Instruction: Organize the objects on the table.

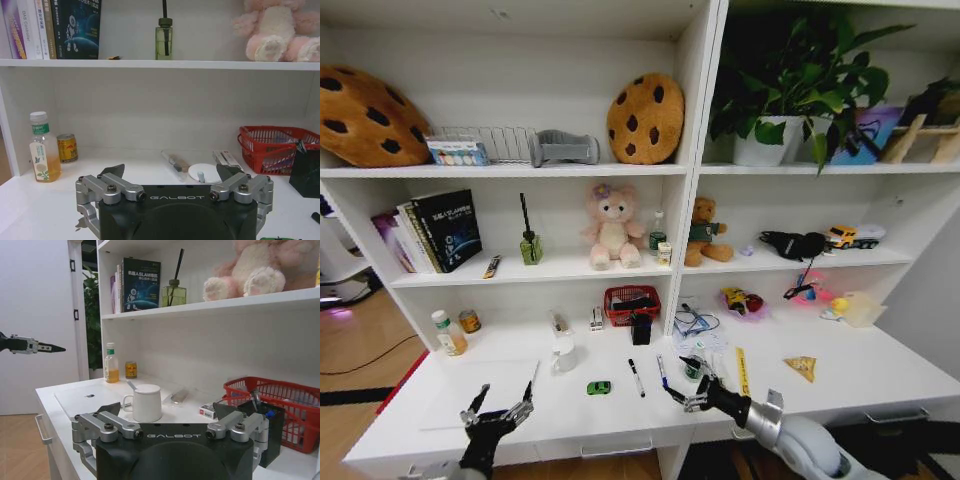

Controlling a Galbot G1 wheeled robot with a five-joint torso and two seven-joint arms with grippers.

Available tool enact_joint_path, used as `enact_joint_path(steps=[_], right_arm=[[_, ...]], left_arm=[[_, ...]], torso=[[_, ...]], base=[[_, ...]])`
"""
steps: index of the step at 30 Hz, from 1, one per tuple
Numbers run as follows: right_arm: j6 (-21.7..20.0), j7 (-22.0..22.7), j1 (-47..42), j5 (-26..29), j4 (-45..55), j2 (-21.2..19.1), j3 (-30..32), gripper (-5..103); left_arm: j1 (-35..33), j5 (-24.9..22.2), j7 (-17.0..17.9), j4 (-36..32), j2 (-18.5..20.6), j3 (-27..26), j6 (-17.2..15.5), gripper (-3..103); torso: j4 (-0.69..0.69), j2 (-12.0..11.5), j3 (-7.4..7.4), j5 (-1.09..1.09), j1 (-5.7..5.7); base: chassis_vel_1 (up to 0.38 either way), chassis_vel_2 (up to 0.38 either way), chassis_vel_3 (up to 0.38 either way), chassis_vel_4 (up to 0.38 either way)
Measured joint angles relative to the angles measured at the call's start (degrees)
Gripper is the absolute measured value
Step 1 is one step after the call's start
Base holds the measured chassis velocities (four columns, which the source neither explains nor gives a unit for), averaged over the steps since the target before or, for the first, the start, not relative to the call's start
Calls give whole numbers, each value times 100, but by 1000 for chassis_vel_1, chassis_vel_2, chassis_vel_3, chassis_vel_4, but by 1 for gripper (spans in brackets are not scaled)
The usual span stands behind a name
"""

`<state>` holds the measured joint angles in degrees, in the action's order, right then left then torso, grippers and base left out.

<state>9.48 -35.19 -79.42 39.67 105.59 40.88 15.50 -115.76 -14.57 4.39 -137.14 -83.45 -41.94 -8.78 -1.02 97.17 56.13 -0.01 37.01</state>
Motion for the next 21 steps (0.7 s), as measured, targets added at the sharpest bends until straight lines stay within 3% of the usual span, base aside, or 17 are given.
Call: enact_joint_path(steps=[2,4,5,10,18,21], right_arm=[[56,0,281,-9,-167,-1,-290,100],[207,70,989,-210,-633,106,-967,100],[207,70,989,-210,-633,106,-967,100],[319,468,2393,-577,-1708,587,-2309,100],[108,572,3189,-583,-2093,1102,-3396,100],[116,546,3276,-596,-2145,1163,-3502,100]], left_arm=[[-34,49,-6,-6,-47,-5,9,100],[-89,152,-25,-8,-143,-18,42,100],[-89,152,-25,-8,-143,-18,42,100],[-112,283,-38,1,-300,-55,65,100],[-185,348,-50,16,-378,-200,95,100],[-185,334,-50,16,-379,-222,95,100]], torso=[[-1,0,0,2,0],[1,0,0,2,0],[1,0,0,2,0],[1,0,1,2,1],[-2,0,0,0,0],[-1,0,0,0,0]], base=[[0,0,0,0],[0,0,0,0],[0,0,0,0],[0,0,0,0],[0,0,0,0],[0,0,0,0]])
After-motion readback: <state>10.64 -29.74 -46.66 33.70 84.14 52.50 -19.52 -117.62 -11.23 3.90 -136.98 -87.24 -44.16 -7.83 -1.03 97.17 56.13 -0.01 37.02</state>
